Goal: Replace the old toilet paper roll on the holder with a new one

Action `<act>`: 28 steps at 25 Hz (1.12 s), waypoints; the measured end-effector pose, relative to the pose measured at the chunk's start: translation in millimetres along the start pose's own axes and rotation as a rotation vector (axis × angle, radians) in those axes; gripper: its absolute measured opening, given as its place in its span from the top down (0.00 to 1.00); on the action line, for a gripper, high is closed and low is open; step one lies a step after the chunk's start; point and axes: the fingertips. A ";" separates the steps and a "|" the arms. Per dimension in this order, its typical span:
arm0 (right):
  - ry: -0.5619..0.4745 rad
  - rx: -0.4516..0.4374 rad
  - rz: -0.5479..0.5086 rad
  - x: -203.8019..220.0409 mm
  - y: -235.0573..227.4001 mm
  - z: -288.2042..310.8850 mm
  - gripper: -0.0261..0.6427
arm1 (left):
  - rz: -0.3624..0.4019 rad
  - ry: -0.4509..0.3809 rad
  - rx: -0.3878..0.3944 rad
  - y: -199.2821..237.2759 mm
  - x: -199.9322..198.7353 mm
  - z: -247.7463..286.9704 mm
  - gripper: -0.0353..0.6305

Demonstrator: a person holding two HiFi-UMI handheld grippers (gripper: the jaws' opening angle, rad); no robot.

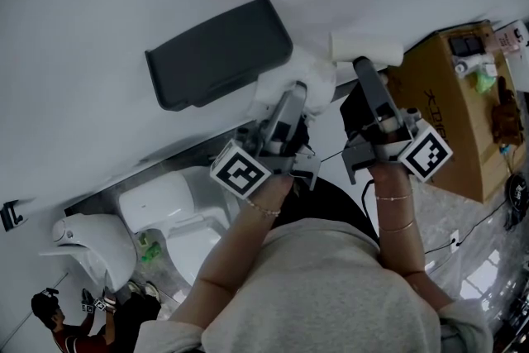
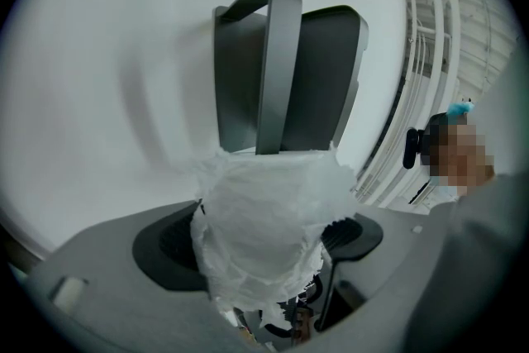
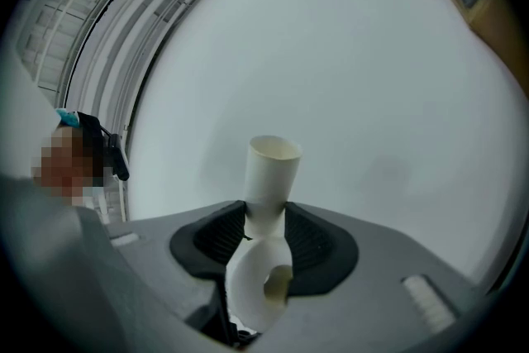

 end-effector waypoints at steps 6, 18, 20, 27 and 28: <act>0.002 -0.005 -0.002 0.4 1.2 0.0 0.73 | -0.047 -0.030 0.020 -0.8 -1.0 0.6 0.32; 0.004 -0.011 -0.007 1.3 3.8 -0.8 0.73 | -0.077 -0.104 0.019 2.9 -9.0 0.0 0.32; 0.004 -0.012 -0.009 1.4 4.3 -0.8 0.73 | -0.079 -0.118 0.019 3.1 -10.4 -1.0 0.32; 0.002 -0.018 -0.014 0.3 6.3 -0.6 0.73 | -0.083 -0.156 0.033 1.6 -14.6 -3.6 0.32; 0.003 -0.019 -0.013 0.6 6.8 -0.3 0.73 | -0.081 -0.156 0.033 1.6 -14.6 -3.5 0.32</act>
Point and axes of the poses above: the fingertips, and each gripper's own axes: z forward along the fingers, y to its left, x out of its underside, and after that the axes turned 6 degrees about x, right-handed
